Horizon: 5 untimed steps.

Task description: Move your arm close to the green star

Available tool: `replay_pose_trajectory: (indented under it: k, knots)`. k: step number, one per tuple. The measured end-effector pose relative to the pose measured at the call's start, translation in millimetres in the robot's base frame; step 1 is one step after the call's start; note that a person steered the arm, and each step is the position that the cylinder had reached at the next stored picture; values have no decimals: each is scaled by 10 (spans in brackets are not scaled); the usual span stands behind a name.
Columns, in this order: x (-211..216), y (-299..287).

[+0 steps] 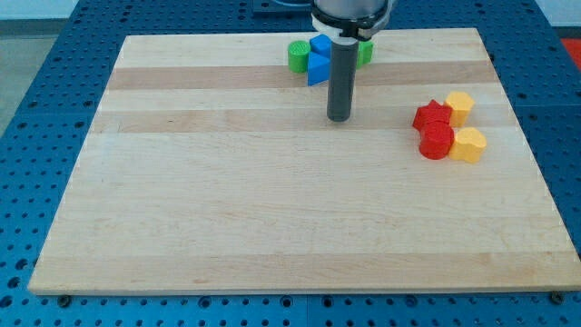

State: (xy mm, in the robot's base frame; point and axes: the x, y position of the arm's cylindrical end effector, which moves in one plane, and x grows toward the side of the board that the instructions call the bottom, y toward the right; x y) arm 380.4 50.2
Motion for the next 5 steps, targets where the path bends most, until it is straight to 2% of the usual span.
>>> replay_pose_trajectory:
  k: [4, 5]
  knots:
    - [-306, 29]
    - [-521, 246]
